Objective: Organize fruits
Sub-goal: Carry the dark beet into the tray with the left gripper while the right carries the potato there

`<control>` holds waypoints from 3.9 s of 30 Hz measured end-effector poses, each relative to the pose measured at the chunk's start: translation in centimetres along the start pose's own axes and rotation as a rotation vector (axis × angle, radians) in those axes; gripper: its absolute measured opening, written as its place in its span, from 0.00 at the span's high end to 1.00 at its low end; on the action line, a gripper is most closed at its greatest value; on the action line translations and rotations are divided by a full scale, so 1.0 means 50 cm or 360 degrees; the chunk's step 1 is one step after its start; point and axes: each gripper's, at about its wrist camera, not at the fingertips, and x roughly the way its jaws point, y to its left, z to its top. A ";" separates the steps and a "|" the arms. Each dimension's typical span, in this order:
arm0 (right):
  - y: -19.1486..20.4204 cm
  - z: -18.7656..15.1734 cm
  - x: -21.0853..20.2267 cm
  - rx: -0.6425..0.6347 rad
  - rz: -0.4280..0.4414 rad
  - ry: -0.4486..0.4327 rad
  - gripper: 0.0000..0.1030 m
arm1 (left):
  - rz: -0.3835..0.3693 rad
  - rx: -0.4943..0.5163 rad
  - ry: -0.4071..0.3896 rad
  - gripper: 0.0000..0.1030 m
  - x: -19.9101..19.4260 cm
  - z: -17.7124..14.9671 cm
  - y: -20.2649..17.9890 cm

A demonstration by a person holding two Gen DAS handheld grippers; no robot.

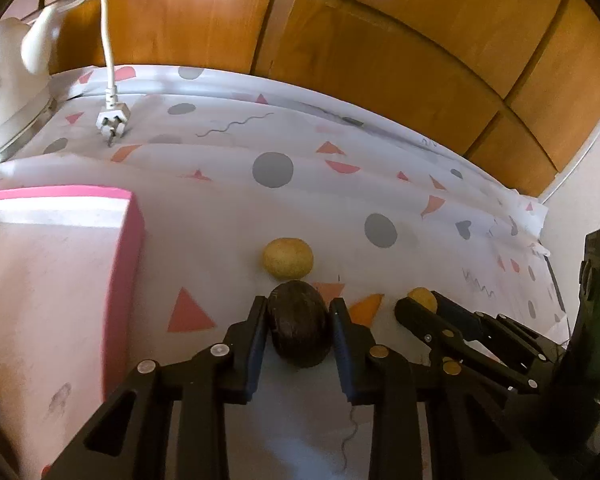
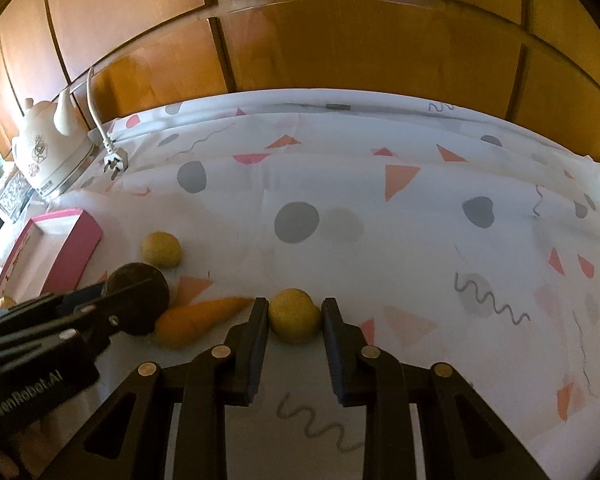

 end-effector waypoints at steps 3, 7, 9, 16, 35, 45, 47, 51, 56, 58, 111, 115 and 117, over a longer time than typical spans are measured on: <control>-0.006 -0.017 -0.015 0.0005 -0.0008 0.0004 0.74 | -0.0003 -0.0011 -0.0018 0.71 -0.026 -0.014 0.005; -0.015 -0.045 -0.037 0.0027 -0.0013 0.0010 0.74 | -0.0033 -0.0013 -0.0048 0.71 -0.067 -0.038 0.003; -0.017 -0.059 -0.048 0.0032 -0.0025 0.0013 0.74 | -0.0064 0.0004 -0.0059 0.71 -0.088 -0.053 0.000; -0.016 -0.120 -0.097 0.0044 -0.0052 -0.0009 0.74 | -0.0232 0.0046 0.0017 0.70 -0.134 -0.134 -0.023; -0.034 -0.186 -0.142 0.0085 -0.0067 -0.0094 0.74 | -0.0083 0.0291 0.0036 0.44 -0.087 -0.178 -0.083; -0.043 -0.191 -0.145 0.0119 -0.0041 -0.0108 0.74 | -0.0081 0.0363 -0.0037 0.44 -0.086 -0.197 -0.081; -0.042 -0.190 -0.145 0.0119 -0.0043 -0.0107 0.73 | -0.0070 0.0374 -0.0047 0.44 -0.086 -0.199 -0.084; -0.041 -0.190 -0.144 0.0122 -0.0050 -0.0105 0.73 | -0.0086 0.0361 -0.0060 0.44 -0.086 -0.200 -0.082; -0.039 -0.190 -0.143 0.0123 -0.0068 -0.0109 0.75 | -0.0077 0.0367 -0.0061 0.44 -0.085 -0.201 -0.085; -0.038 -0.190 -0.142 0.0120 -0.0073 -0.0109 0.75 | -0.0074 0.0372 -0.0061 0.44 -0.085 -0.201 -0.085; 0.274 -0.102 -0.198 -0.0251 0.0525 -0.0062 0.75 | 0.0405 -0.0133 -0.0283 0.60 -0.328 -0.125 0.234; 0.330 -0.097 -0.199 -0.0343 0.0611 -0.0048 0.75 | 0.0438 -0.0170 -0.0291 0.60 -0.334 -0.109 0.266; 0.357 -0.097 -0.194 -0.0393 0.0653 -0.0030 0.75 | 0.0452 -0.0189 -0.0303 0.56 -0.336 -0.105 0.275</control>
